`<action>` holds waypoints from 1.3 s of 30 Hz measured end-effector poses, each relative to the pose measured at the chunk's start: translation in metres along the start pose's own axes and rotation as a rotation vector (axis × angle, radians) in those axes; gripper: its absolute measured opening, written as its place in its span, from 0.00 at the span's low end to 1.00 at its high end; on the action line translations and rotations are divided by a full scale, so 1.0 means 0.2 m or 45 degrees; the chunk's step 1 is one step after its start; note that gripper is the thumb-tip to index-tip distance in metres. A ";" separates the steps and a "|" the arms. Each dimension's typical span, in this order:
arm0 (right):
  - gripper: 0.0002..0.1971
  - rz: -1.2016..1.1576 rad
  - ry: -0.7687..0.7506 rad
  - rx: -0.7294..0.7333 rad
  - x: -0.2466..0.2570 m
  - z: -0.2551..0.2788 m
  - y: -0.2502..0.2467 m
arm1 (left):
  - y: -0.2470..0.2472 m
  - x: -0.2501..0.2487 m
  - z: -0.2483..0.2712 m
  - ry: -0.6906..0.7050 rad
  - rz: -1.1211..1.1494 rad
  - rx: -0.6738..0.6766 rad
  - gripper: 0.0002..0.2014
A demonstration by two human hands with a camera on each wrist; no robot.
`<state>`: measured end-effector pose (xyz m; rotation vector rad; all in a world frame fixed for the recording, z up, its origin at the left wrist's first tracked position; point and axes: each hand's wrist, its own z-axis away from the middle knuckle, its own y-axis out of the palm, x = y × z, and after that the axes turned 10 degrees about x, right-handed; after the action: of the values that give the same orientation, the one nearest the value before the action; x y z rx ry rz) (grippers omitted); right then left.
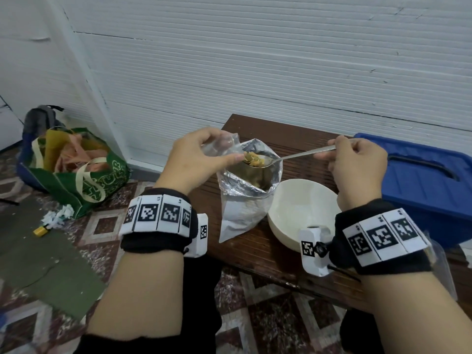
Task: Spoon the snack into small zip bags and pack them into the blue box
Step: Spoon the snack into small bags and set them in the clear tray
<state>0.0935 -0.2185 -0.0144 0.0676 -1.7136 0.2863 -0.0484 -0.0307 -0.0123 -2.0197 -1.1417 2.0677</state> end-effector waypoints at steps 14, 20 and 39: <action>0.11 0.008 -0.081 0.018 0.07 -0.14 -0.06 | -0.05 -0.05 -0.13 -0.082 -0.136 0.236 0.27; 0.11 0.009 -0.087 0.113 0.09 -0.13 -0.03 | -0.01 -0.05 -0.13 -0.122 -0.197 0.341 0.28; 0.09 -0.174 -0.584 0.182 0.13 -0.02 0.05 | 0.03 -0.04 -0.10 -0.039 0.021 0.097 0.15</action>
<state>0.0907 -0.2057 0.0097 0.3788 -2.1288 0.3073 -0.0281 -0.0295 -0.0058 -1.9769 -1.0376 2.1223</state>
